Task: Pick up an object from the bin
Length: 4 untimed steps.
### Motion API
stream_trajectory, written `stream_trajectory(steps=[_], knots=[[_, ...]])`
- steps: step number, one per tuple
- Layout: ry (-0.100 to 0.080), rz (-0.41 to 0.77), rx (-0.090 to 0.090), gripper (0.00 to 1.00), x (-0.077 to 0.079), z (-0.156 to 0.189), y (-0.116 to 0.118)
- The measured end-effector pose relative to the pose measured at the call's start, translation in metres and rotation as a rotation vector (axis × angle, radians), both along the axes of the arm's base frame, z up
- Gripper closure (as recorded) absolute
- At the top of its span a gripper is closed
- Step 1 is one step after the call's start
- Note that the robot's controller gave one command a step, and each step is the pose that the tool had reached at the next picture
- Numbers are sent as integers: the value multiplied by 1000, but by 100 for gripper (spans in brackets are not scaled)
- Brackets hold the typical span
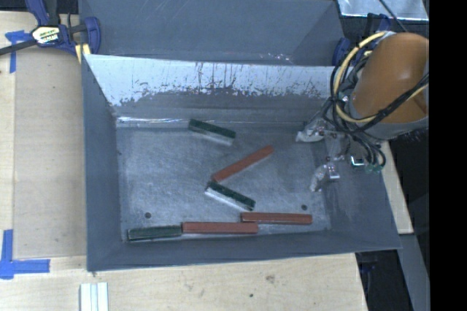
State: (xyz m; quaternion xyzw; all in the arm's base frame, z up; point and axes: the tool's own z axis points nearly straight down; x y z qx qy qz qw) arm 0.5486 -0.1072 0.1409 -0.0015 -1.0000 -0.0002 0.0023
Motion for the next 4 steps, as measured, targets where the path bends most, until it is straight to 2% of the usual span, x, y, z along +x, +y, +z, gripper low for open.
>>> stream_trajectory(steps=[1, 2, 3, 4], knots=[[-8, 3, -1, 0, 2, 4, 0], [-16, 79, -6, 0, 32, -18, 17], [-42, 186, -5, 100, 27, -61, 55], [-41, 186, -5, 100, 27, -61, 55]])
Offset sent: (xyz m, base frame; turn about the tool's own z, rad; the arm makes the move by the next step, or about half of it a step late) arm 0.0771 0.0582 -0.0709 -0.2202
